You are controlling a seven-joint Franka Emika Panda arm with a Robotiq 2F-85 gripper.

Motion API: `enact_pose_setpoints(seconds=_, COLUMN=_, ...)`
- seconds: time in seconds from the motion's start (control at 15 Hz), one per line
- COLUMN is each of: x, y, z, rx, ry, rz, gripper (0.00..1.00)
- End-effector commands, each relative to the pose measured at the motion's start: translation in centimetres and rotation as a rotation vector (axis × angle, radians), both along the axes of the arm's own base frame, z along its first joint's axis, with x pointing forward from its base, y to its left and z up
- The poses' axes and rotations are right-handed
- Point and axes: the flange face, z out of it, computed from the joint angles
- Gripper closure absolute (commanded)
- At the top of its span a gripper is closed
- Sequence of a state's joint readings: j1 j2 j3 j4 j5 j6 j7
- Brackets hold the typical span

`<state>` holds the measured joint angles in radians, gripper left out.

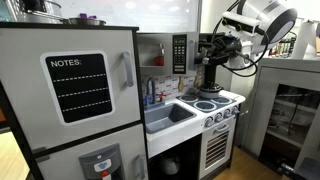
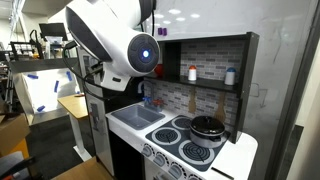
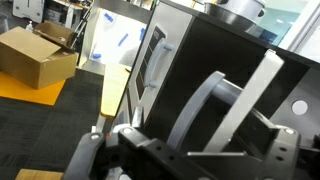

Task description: Open the microwave drawer.

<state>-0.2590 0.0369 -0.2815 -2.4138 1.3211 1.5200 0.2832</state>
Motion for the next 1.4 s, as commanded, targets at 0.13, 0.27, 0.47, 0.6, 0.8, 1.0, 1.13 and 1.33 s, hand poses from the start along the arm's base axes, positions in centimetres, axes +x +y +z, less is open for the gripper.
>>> enact_pose_setpoints(seconds=0.13, x=0.0, y=0.0, z=0.0, rx=0.000, ry=0.000, rz=0.001, gripper=0.00)
enact_pose_setpoints(seconds=0.27, x=0.0, y=0.0, z=0.0, rx=0.000, ry=0.000, rz=0.001, gripper=0.00)
enact_pose_setpoints(seconds=0.47, x=0.0, y=0.0, z=0.0, rx=0.000, ry=0.000, rz=0.001, gripper=0.00)
enact_pose_setpoints(seconds=0.6, x=0.0, y=0.0, z=0.0, rx=0.000, ry=0.000, rz=0.001, gripper=0.00)
enact_pose_setpoints(seconds=0.8, x=0.0, y=0.0, z=0.0, rx=0.000, ry=0.000, rz=0.001, gripper=0.00)
enact_pose_setpoints(seconds=1.0, x=-0.5, y=0.5, z=-0.5, rx=-0.002, ry=0.000, rz=0.001, gripper=0.00)
enact_pose_setpoints(seconds=1.13, x=-0.9, y=1.2, z=-0.8, rx=-0.004, ry=0.005, rz=0.011, gripper=0.00)
enact_pose_setpoints(seconds=1.33, x=-1.4, y=2.4, z=-1.2, rx=-0.005, ry=0.006, rz=0.028, gripper=0.00)
